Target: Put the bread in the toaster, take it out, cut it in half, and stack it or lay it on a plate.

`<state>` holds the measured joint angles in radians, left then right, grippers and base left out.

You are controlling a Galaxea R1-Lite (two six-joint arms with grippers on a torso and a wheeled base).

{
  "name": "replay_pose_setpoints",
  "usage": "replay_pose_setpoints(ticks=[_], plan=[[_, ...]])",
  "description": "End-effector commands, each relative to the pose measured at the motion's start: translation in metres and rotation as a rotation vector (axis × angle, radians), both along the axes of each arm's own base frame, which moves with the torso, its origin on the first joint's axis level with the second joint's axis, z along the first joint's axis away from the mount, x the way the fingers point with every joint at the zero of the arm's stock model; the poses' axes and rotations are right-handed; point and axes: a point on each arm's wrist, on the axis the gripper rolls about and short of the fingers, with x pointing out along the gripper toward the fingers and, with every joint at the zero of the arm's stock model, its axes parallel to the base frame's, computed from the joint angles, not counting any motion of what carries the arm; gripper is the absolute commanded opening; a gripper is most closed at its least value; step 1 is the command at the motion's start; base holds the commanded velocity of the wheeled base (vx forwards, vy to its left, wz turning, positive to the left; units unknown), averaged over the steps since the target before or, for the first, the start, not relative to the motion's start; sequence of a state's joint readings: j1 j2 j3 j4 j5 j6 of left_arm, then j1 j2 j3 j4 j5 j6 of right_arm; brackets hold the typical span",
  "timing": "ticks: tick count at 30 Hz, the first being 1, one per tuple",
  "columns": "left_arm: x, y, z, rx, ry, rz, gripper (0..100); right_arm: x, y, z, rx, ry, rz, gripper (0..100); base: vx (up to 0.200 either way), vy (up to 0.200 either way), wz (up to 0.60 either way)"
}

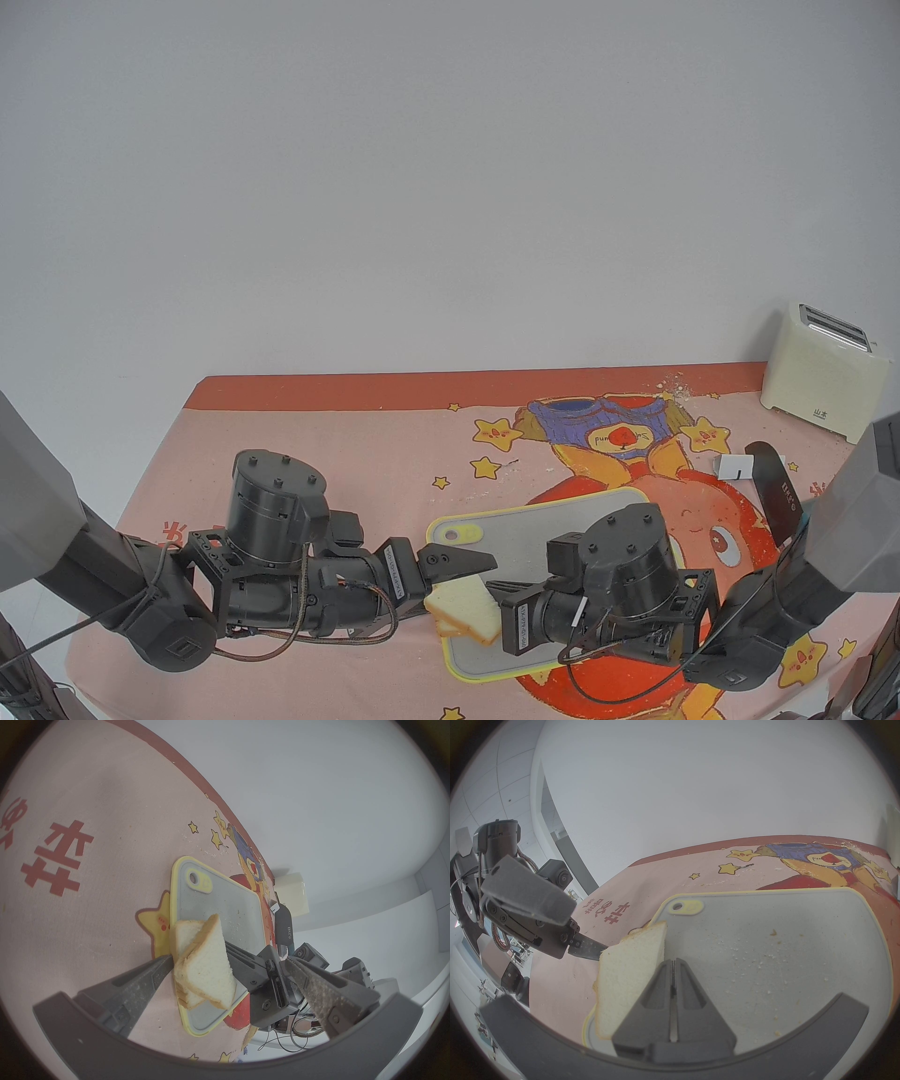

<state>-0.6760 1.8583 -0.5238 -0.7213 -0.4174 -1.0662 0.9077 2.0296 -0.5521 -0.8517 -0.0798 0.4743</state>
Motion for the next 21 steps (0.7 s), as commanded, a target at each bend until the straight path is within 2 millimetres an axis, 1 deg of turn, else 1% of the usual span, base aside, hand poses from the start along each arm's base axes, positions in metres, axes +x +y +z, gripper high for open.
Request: replay_pose_setpoints(ticks=[1,9,13,21], plan=[[0.000,0.000,0.004,-0.011,-0.014,0.000,100,0.000,0.000,-0.001,-0.003,0.002,0.001,0,0.000,0.000,0.00],[-0.003,0.001,0.011,-0.024,-0.030,0.000,100,0.003,-0.003,-0.001,-0.002,0.005,-0.013,0,0.000,0.000,0.00],[-0.002,0.002,0.011,-0.024,-0.030,0.002,100,0.003,-0.003,-0.001,-0.003,0.004,-0.013,0,0.000,0.000,0.00],[-0.003,0.002,0.014,-0.032,-0.043,0.002,100,0.006,-0.003,0.001,0.046,-0.036,-0.021,0,0.000,0.000,0.00]])
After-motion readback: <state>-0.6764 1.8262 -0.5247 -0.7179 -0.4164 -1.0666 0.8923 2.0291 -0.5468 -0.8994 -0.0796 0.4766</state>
